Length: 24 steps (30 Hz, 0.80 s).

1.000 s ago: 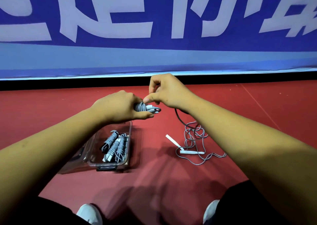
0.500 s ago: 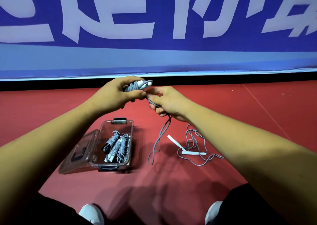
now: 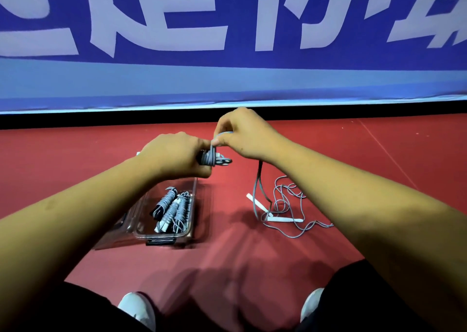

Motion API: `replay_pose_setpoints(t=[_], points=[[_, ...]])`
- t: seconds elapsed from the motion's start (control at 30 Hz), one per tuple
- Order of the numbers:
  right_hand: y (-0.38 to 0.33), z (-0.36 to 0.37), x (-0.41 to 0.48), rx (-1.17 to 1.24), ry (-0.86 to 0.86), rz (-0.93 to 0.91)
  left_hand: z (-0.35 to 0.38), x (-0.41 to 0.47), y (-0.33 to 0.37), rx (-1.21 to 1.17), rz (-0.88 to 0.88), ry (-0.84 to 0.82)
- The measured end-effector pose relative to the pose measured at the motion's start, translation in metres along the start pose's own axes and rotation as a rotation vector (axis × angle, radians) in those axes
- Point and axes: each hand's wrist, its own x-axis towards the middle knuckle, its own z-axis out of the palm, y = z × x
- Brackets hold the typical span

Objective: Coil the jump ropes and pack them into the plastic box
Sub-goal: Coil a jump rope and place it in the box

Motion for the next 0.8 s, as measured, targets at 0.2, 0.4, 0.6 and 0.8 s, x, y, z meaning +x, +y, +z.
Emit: replay_pose_setpoints(t=[0.2,0.4,0.6,0.8], points=[[0.009,-0.013,-0.005,0.484,0.046,0.185,-0.004,0.001,0.006,-0.454,0.091,0.082],[0.019,-0.001,-0.006,0.887,-0.117,0.365,-0.005,0.003,0.006,-0.965,0.081,0.123],[0.017,0.01,-0.011,0.863,-0.16,0.351,-0.01,0.002,-0.005,-1.029,0.134,0.127],[0.006,0.015,-0.019,0.35,-0.143,0.141,-0.007,0.014,-0.029,-0.724,-0.049,0.314]])
